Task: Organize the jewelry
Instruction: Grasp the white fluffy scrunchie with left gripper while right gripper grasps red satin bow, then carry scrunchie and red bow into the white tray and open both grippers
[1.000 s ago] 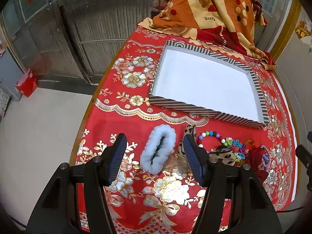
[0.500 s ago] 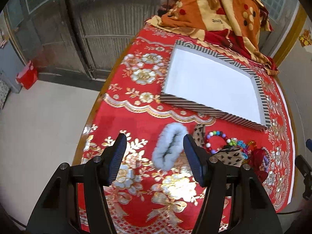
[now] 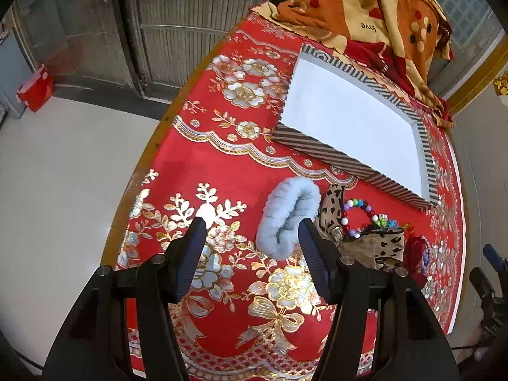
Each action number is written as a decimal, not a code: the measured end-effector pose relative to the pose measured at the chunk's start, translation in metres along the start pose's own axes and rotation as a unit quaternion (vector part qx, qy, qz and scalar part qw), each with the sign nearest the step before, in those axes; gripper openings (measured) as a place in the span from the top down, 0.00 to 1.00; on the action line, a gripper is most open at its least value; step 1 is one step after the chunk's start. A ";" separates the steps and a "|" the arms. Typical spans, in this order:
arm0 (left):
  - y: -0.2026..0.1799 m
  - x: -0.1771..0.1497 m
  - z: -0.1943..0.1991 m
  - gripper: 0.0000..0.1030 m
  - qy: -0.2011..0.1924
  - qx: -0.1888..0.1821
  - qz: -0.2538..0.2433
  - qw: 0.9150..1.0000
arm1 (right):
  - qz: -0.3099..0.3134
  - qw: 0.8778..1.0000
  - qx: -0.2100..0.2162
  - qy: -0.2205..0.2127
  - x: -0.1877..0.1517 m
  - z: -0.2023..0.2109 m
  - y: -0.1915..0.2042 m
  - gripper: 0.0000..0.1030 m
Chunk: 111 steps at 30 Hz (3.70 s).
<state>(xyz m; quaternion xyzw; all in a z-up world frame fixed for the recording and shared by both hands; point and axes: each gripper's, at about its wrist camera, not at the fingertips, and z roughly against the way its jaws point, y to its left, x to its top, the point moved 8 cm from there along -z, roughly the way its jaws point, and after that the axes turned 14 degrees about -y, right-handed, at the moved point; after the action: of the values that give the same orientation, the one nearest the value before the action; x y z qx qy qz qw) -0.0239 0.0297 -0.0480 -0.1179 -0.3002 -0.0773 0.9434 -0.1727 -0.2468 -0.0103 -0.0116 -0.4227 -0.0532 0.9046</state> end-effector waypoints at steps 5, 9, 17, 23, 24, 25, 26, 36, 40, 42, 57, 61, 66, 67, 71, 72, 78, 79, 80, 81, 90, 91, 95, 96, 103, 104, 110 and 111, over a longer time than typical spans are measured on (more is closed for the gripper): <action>-0.003 -0.004 -0.007 0.42 0.014 -0.002 -0.001 1.000 | 0.030 0.999 -0.019 0.027 -0.023 -0.004 -0.009 0.04; -0.006 -0.006 -0.014 0.42 0.023 0.001 -0.004 1.000 | 0.010 0.999 -0.016 0.038 -0.036 -0.008 -0.018 0.04; -0.011 -0.011 -0.026 0.42 0.041 -0.001 -0.009 0.999 | 0.011 0.997 0.009 0.069 -0.059 -0.026 -0.011 0.22; -0.014 -0.015 -0.034 0.42 0.057 -0.011 0.002 0.998 | 0.015 0.995 0.032 0.095 -0.074 -0.043 -0.007 0.40; -0.015 -0.016 -0.035 0.42 0.060 -0.011 0.003 0.998 | 0.016 0.994 0.033 0.099 -0.076 -0.046 -0.006 0.42; -0.015 -0.016 -0.035 0.42 0.061 -0.011 0.003 0.998 | 0.015 0.994 0.034 0.100 -0.076 -0.047 -0.006 0.42; -0.016 -0.016 -0.035 0.42 0.062 -0.011 0.002 0.998 | 0.012 0.994 0.037 0.099 -0.076 -0.048 -0.006 0.42; -0.021 -0.009 -0.033 0.42 0.050 0.000 -0.014 0.999 | 0.014 0.994 0.045 0.094 -0.064 -0.047 -0.005 0.42; -0.022 -0.008 -0.033 0.42 0.049 0.002 -0.016 0.999 | 0.017 0.994 0.047 0.097 -0.063 -0.047 -0.002 0.42; -0.022 -0.009 -0.033 0.42 0.050 0.003 -0.016 0.999 | 0.017 0.994 0.047 0.099 -0.063 -0.048 -0.002 0.42; -0.025 -0.028 -0.054 0.42 0.095 -0.015 -0.057 0.994 | 0.004 0.991 0.054 0.123 -0.080 -0.060 -0.001 0.42; -0.023 -0.028 -0.062 0.42 0.103 -0.012 -0.059 0.993 | 0.001 0.990 0.057 0.128 -0.084 -0.063 -0.002 0.42; -0.023 -0.031 -0.071 0.42 0.109 -0.001 -0.076 0.991 | 0.011 0.990 0.059 0.130 -0.086 -0.066 0.000 0.42; -0.022 -0.031 -0.071 0.42 0.109 -0.002 -0.075 0.991 | 0.015 0.990 0.057 0.129 -0.086 -0.066 0.000 0.42; -0.020 -0.029 -0.075 0.42 0.107 0.002 -0.072 0.992 | 0.024 0.989 0.063 0.131 -0.085 -0.070 0.002 0.42; -0.019 -0.029 -0.076 0.42 0.107 0.003 -0.071 0.992 | 0.030 0.988 0.064 0.134 -0.086 -0.072 0.003 0.43; -0.018 -0.030 -0.077 0.42 0.108 0.008 -0.067 0.992 | 0.050 0.985 0.076 0.148 -0.092 -0.081 0.011 0.56; -0.018 -0.031 -0.078 0.42 0.109 0.009 -0.068 0.992 | 0.053 0.984 0.078 0.152 -0.094 -0.082 0.013 0.57; -0.019 -0.033 -0.078 0.42 0.109 0.009 -0.068 0.992 | 0.057 0.983 0.080 0.156 -0.096 -0.084 0.016 0.57; -0.020 -0.034 -0.079 0.42 0.109 0.009 -0.069 0.992 | 0.061 0.982 0.083 0.160 -0.098 -0.086 0.018 0.58; -0.023 -0.034 -0.073 0.79 0.090 0.000 -0.065 0.994 | 0.026 0.985 0.094 0.143 -0.087 -0.072 0.016 0.86; -0.023 -0.032 -0.069 0.79 0.086 -0.005 -0.061 0.994 | 0.015 0.985 0.098 0.139 -0.083 -0.068 0.015 0.86; -0.024 -0.015 -0.051 0.80 0.072 -0.034 -0.045 0.996 | -0.021 0.987 0.114 0.109 -0.052 -0.049 0.012 0.86; -0.026 -0.008 -0.046 0.80 0.067 -0.040 -0.043 0.996 | -0.033 0.987 0.123 0.100 -0.042 -0.045 0.012 0.86; -0.051 0.044 -0.038 0.80 0.031 -0.059 -0.047 0.997 | -0.077 0.983 0.159 0.056 0.026 -0.057 0.030 0.86; -0.056 0.051 -0.042 0.80 0.026 -0.061 -0.048 0.997 | -0.073 0.984 0.156 0.053 0.037 -0.065 0.034 0.86; -0.080 0.083 -0.076 0.79 0.025 -0.059 -0.048 0.997 | -0.072 0.984 0.151 0.058 0.079 -0.124 0.050 0.86; -0.082 0.087 -0.085 0.79 0.027 -0.051 -0.050 0.997 | -0.077 0.984 0.149 0.061 0.083 -0.137 0.049 0.86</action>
<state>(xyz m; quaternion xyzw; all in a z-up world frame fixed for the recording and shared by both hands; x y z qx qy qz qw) 0.0751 -0.0787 -0.0502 -0.1489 -0.2754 -0.1428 0.9389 -0.0105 -0.2139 -0.0334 0.1595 -0.3697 -0.0598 0.9134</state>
